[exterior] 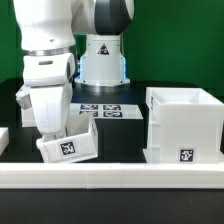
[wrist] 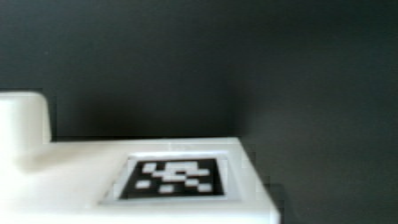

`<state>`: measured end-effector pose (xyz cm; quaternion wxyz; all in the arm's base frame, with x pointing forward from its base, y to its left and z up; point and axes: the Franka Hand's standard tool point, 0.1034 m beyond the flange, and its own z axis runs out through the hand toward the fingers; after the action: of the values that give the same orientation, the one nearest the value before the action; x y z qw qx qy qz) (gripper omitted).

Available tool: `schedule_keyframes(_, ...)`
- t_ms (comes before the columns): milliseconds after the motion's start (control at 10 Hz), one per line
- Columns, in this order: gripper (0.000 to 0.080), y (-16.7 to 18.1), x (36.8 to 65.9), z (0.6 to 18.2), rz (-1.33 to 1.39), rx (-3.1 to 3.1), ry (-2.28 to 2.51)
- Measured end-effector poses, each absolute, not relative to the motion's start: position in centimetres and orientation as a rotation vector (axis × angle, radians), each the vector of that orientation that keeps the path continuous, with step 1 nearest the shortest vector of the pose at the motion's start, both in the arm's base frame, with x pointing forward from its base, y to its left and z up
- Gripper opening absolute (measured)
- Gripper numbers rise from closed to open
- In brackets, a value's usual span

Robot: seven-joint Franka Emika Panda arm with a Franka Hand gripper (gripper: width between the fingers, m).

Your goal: Assemble drawer

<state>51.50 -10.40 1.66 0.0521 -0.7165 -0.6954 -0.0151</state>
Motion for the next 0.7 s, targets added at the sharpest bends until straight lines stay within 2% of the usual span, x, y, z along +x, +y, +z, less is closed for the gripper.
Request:
schedule_keyframes(300,0.0042,-10.9,51.5,1.8,-0.026,-2.213,-2.092)
schedule_keyframes(700,0.0042,-8.2,52.0,1.8,0.135,-2.291,-2.131)
